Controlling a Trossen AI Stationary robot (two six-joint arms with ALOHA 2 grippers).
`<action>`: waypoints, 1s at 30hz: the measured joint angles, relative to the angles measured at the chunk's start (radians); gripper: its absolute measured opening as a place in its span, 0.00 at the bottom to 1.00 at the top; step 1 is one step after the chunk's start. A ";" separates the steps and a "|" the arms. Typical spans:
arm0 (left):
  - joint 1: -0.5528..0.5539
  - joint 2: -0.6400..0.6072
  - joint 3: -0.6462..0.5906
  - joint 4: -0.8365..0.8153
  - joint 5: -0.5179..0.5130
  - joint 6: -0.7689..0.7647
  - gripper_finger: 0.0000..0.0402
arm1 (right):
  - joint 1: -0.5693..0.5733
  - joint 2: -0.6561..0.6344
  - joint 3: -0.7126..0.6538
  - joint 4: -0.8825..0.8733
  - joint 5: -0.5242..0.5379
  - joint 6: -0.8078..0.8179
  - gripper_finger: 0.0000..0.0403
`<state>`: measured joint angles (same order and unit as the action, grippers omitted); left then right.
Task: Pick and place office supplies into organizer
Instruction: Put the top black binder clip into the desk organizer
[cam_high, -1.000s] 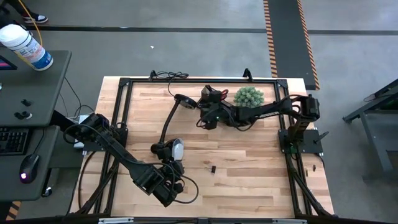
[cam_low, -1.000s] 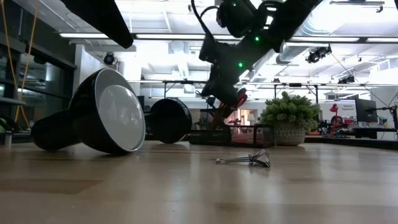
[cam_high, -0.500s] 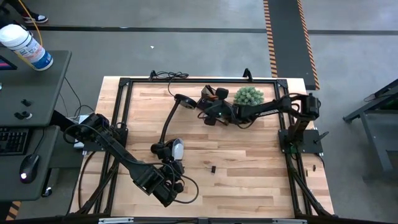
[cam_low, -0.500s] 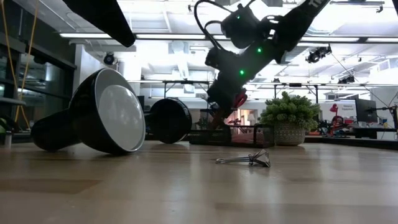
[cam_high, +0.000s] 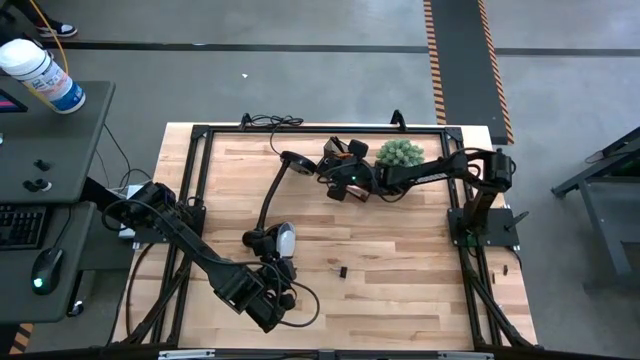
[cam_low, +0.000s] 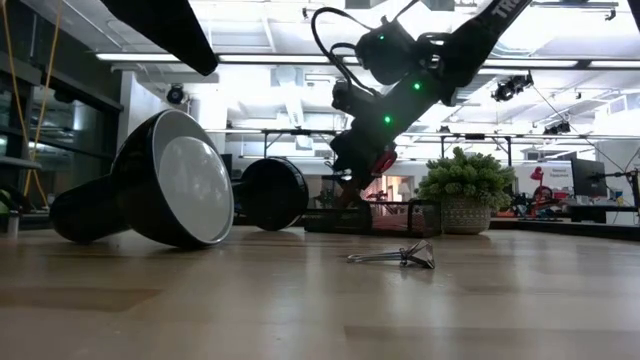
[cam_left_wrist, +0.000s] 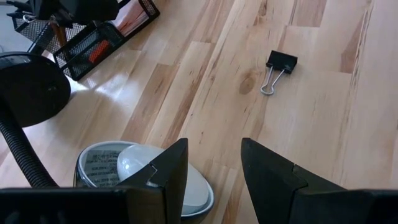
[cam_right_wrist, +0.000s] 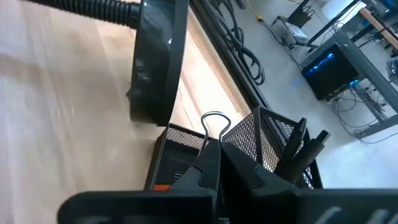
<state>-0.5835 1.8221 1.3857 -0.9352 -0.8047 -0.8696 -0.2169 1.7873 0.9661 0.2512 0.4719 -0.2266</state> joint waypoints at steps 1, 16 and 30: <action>0.000 0.000 0.000 0.001 0.000 0.000 0.34 | 0.000 0.003 0.000 0.001 0.000 -0.001 0.00; 0.000 0.000 0.000 0.006 0.000 0.000 0.34 | -0.012 0.036 0.003 0.002 -0.009 -0.011 0.00; 0.000 0.000 0.000 0.007 0.000 0.000 0.34 | -0.019 0.037 0.003 -0.044 -0.013 -0.028 0.00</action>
<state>-0.5831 1.8221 1.3853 -0.9283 -0.8047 -0.8696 -0.2356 1.8240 0.9695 0.2069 0.4587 -0.2550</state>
